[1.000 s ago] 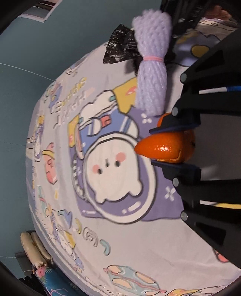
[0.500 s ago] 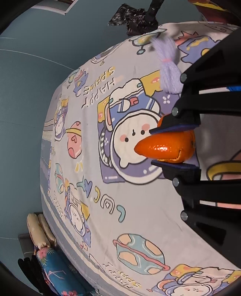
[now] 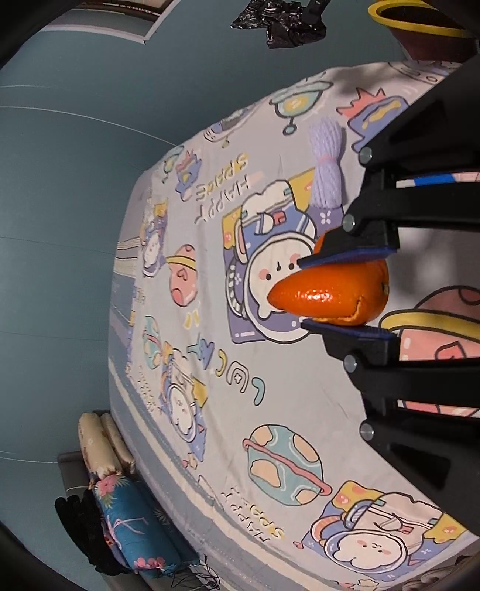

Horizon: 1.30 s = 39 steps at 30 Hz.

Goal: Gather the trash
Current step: 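Carry the orange peel and black bag over the bin with both tools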

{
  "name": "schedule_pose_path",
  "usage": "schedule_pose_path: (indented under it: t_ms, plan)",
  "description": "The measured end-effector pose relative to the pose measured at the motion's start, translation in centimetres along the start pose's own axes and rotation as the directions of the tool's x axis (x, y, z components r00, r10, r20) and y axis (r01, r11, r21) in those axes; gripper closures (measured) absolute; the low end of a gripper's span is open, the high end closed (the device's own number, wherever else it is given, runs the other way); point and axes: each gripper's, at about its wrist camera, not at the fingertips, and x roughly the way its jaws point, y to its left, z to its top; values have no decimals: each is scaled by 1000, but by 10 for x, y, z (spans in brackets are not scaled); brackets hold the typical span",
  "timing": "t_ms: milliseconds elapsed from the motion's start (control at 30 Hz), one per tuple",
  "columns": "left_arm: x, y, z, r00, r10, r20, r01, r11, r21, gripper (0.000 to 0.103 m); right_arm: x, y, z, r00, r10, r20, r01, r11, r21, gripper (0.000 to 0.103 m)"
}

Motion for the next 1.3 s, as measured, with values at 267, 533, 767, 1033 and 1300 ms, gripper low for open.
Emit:
schedule_pose_path:
  t_ms: [267, 533, 767, 1033, 1300]
  plan:
    - [-37, -20, -9, 999, -35, 20, 35, 999, 4, 77, -42, 7, -14, 999, 7, 37, -6, 1000, -24, 85]
    - [-72, -46, -28, 996, -75, 39, 74, 997, 27, 77, -82, 4, -34, 998, -10, 65, 13, 999, -40, 85]
    - [-103, -82, -45, 988, -141, 57, 137, 989, 63, 77, -115, -13, -58, 996, -15, 88, 17, 1000, -26, 85]
    - [-136, -135, -57, 971, -223, 91, 212, 970, 119, 77, -153, -42, -86, 992, -49, 116, 49, 999, 2, 85]
    - [-149, -204, -71, 949, -309, 69, 289, 934, 212, 77, -182, -85, -109, 984, -115, 133, 108, 992, 64, 85]
